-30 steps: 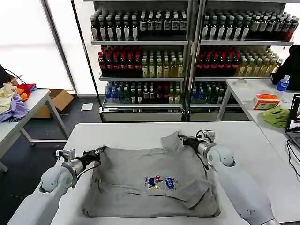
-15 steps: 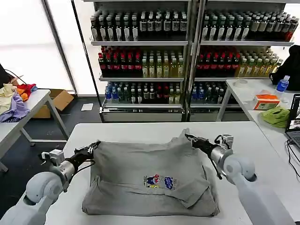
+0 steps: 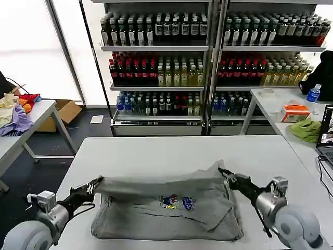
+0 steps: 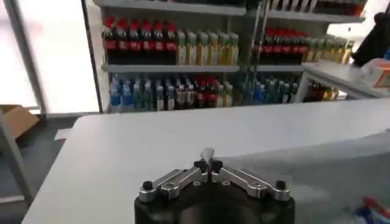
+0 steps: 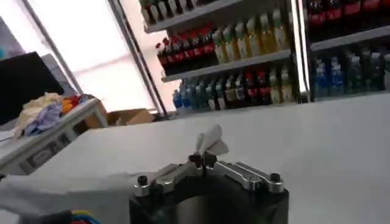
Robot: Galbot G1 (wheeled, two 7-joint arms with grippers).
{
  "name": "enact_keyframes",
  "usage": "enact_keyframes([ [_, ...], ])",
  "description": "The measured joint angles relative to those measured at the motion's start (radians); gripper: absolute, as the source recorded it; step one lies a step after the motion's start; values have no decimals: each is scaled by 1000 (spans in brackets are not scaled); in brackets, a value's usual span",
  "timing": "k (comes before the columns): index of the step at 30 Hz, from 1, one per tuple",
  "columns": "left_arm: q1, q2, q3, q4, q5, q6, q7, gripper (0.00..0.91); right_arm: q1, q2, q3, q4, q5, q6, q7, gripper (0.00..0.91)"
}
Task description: Fold and organize the clothes.
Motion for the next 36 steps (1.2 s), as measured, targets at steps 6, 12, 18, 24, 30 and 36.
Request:
enact_keyframes([
  [6, 123, -32, -32, -64, 47, 20, 13, 907, -100, 27, 22, 50, -70, 0, 13, 907],
  [12, 209, -74, -75, -113, 92, 29, 5, 907, -167, 42, 62, 74, -108, 19, 1, 907],
  [18, 261, -135, -88, -151, 105, 27, -22, 907, -190, 74, 96, 64, -167, 119, -36, 907],
  [24, 257, -224, -50, -162, 119, 6, -78, 907, -210, 111, 126, 33, -212, 247, -77, 907],
  [30, 216, -311, 14, -138, 168, -24, -132, 907, -236, 139, 133, 10, -241, 322, -98, 907],
  [36, 156, -390, 81, -83, 229, -58, -179, 907, -248, 149, 141, -1, -254, 363, -108, 907],
])
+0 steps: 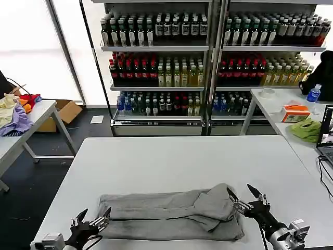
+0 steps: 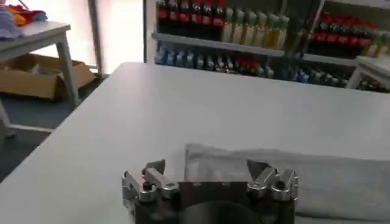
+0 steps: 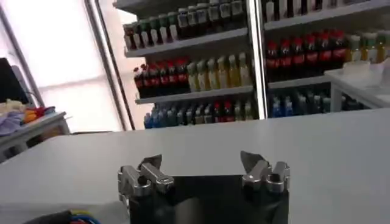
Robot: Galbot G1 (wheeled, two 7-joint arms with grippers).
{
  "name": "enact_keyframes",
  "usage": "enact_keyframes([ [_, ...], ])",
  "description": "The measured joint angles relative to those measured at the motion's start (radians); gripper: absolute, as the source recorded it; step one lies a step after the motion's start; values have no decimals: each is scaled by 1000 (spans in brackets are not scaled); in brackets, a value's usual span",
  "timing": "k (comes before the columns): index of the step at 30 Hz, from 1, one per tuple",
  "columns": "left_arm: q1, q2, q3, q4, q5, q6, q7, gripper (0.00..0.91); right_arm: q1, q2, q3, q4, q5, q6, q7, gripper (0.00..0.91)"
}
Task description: Fold and organize the clothes.
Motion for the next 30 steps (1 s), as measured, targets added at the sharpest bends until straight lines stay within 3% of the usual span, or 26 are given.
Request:
enact_keyframes([
  [2, -13, -22, 20, 21, 22, -10, -10, 907, -3, 0, 4, -1, -1, 10, -5, 907],
  [3, -17, -32, 28, 31, 31, -14, -14, 856, -4, 0, 6, -1, -1, 14, -7, 907],
  [4, -20, -42, 36, 39, 41, -18, -16, 746, -5, -1, 7, -3, -1, 17, -9, 907],
  [5, -23, -53, 43, 49, 51, -20, -17, 453, -5, -1, 8, -4, -1, 20, -11, 907],
  [6, -24, -62, 50, 56, 59, -23, -18, 363, -5, -2, 9, -4, -1, 24, -13, 907],
  [7, -26, -70, 56, 64, 67, -26, -18, 171, -5, -2, 9, -4, -1, 26, -14, 907],
  [9, -27, -83, 66, 77, 85, -34, -18, 20, -4, -3, 10, -4, -1, 30, -18, 907],
  [22, -20, -153, 104, 120, 164, -107, 9, 10, -6, 4, 18, 0, 15, 37, -18, 907],
  [30, -39, -159, 104, 135, 158, -141, 22, 10, 5, -6, 14, 1, 21, 37, -14, 907],
])
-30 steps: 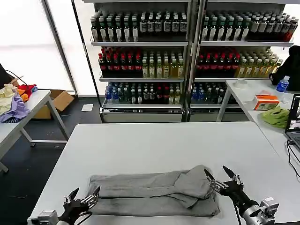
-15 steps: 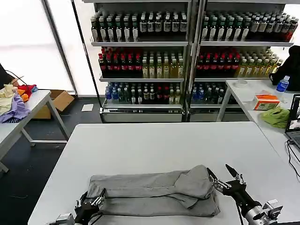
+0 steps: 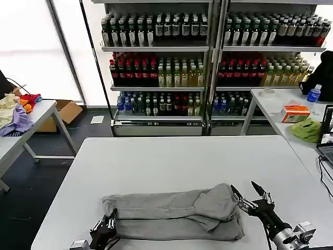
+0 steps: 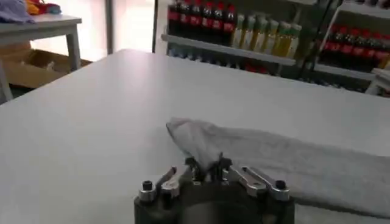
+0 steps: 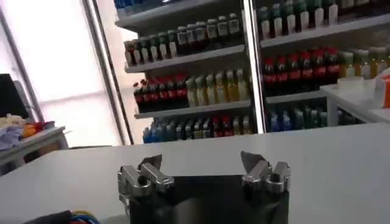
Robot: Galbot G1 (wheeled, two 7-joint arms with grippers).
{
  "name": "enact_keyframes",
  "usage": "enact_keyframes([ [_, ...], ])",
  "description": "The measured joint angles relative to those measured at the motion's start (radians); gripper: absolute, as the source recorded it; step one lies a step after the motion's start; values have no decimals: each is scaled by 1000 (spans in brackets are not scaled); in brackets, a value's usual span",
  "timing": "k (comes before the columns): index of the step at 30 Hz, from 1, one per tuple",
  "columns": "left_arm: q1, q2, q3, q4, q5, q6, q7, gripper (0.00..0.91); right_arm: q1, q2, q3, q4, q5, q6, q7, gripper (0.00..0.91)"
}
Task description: Fold and organize the clothes.
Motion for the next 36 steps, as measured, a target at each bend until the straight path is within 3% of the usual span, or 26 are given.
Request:
enact_keyframes([
  [11, -19, 25, -104, -23, -123, -17, -2, 10, 36, -28, -8, 9, 15, -20, 6, 907],
  [27, -58, 180, -494, 40, -326, 16, 21, 10, 42, -32, -9, 34, 22, -23, 16, 907],
  [36, -29, 199, -467, -84, -355, 13, 12, 10, 23, -29, 8, 45, 23, -18, 14, 907],
])
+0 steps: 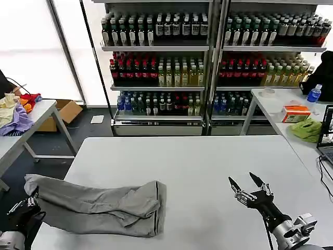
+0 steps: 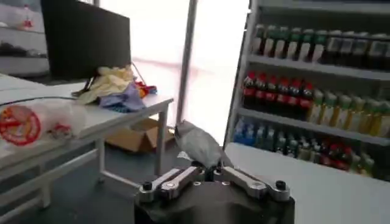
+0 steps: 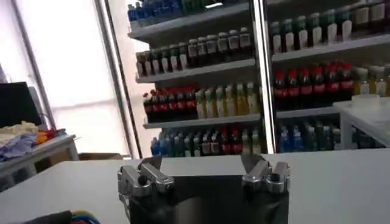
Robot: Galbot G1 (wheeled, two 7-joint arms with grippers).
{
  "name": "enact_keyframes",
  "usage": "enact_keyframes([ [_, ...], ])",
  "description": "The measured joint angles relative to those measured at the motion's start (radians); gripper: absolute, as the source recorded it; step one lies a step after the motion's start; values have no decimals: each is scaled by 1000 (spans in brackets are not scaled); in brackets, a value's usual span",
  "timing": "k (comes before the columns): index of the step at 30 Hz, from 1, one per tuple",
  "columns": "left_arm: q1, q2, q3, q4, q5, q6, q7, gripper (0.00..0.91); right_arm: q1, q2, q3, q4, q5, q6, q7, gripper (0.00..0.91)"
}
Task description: Fold and organize the clothes.
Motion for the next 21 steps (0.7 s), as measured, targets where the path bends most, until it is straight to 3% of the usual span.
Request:
enact_keyframes([
  [10, -36, 74, 342, -79, -12, -36, -76, 10, -11, 21, 4, -11, -7, 1, 1, 907],
  [19, -79, 80, 591, -30, 7, -47, -89, 10, -22, 27, 19, -17, -8, 3, 0, 907],
  [20, -83, 78, 611, -23, 11, -47, -89, 151, -21, 28, 19, -17, -8, 2, 0, 907],
  [21, -87, 74, 630, -15, 16, -47, -89, 413, -19, 28, 19, -17, -8, 1, 1, 907],
])
